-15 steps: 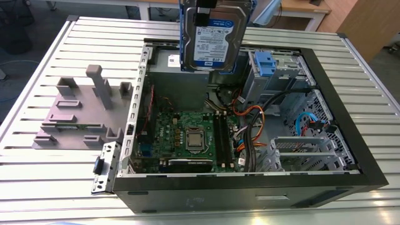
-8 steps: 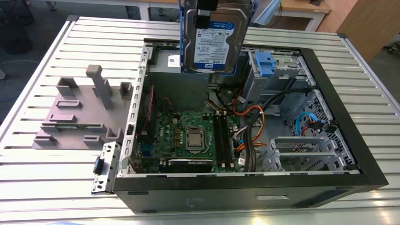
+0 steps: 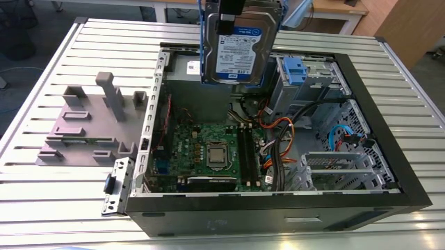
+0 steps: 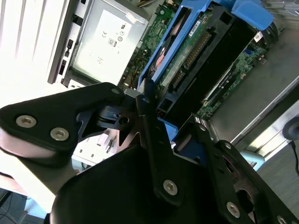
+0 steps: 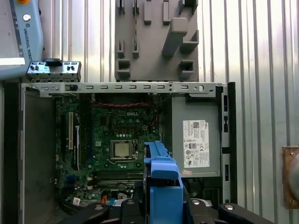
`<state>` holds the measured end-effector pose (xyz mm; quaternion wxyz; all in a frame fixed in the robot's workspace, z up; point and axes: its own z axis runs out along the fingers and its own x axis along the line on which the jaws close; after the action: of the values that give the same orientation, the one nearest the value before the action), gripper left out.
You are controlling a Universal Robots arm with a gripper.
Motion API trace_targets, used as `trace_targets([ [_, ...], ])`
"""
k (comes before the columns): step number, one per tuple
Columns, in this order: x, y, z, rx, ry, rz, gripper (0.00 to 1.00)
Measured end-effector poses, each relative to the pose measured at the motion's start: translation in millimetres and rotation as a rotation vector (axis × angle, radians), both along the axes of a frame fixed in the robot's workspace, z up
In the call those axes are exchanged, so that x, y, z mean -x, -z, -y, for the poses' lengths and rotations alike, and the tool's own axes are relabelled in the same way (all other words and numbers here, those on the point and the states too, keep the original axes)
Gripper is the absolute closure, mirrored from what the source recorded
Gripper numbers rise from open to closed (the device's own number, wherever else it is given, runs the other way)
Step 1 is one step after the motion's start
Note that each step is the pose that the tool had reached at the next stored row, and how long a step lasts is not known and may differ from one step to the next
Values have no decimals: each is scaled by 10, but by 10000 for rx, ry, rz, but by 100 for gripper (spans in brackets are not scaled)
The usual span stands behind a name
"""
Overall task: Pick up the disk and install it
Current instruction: 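Pick up the disk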
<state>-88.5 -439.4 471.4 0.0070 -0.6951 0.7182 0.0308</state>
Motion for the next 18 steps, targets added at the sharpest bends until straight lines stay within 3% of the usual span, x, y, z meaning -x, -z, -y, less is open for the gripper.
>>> trace_targets([
  [12, -2, 2, 113, 0, 0, 0, 63],
  [14, -2, 3, 155, 0, 0, 0, 63],
  [18, -2, 3, 195, 0, 0, 0, 63],
])
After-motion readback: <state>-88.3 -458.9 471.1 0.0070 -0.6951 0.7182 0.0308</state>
